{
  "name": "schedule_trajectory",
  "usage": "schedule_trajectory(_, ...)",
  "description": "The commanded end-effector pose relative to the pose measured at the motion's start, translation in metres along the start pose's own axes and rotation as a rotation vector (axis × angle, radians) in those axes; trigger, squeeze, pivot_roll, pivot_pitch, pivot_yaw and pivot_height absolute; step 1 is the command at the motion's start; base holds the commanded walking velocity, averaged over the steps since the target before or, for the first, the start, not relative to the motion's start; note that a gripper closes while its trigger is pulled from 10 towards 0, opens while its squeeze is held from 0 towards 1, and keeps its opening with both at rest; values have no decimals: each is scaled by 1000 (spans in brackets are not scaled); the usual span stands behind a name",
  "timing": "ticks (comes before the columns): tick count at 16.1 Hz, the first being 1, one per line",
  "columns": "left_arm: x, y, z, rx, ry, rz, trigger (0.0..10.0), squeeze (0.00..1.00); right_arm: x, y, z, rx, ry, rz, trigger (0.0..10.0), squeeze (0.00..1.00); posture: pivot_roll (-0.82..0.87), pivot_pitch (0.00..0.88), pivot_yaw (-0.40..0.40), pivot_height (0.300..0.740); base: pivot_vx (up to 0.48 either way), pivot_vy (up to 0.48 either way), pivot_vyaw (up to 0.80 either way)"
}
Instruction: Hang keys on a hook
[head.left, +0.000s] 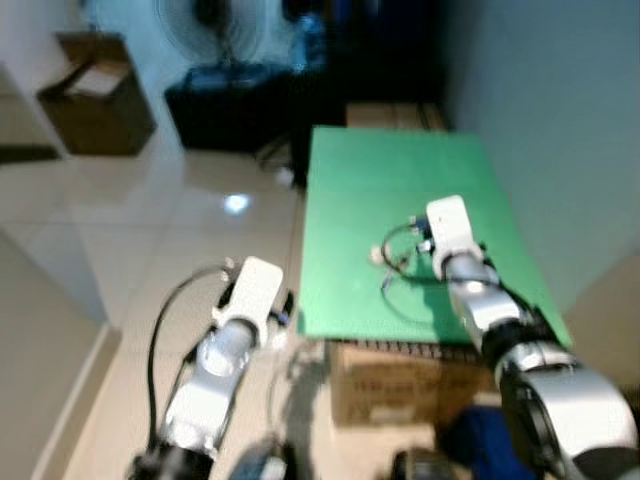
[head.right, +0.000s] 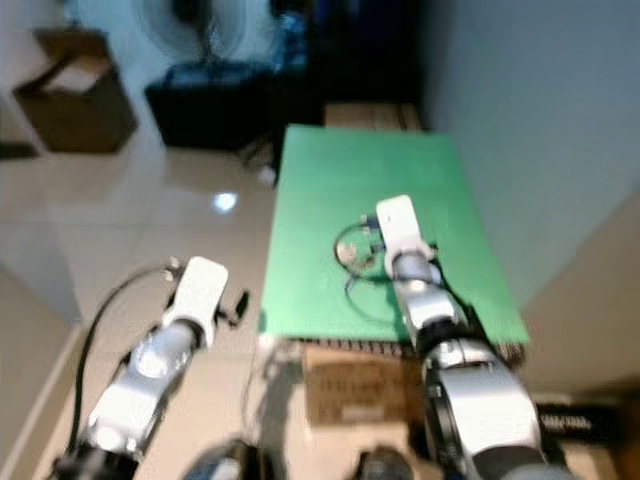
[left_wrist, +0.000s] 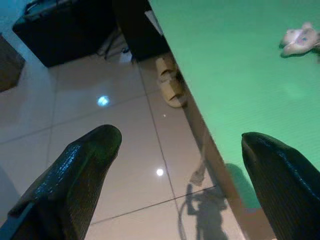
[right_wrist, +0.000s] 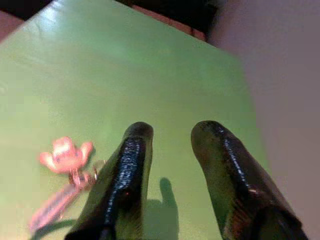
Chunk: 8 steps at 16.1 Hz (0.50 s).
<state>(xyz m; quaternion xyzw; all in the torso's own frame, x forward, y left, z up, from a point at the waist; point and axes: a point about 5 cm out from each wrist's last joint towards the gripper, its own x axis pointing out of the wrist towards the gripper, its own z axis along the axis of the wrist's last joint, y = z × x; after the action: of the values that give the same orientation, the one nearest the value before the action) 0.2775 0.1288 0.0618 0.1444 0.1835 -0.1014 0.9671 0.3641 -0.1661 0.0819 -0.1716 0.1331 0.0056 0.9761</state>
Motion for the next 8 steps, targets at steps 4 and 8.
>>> schedule_trajectory(4,4,6,5,-94,-27,35,10000,0,-2,-12,-5,47,0,-43,10000,0,-112,0,47,723,0,0,0)
schedule_trajectory(8,12,6,10,-84,-35,35,10000,0,-4,-8,-9,87,5,-45,10000,0,-126,0,49,723,0,0,0)
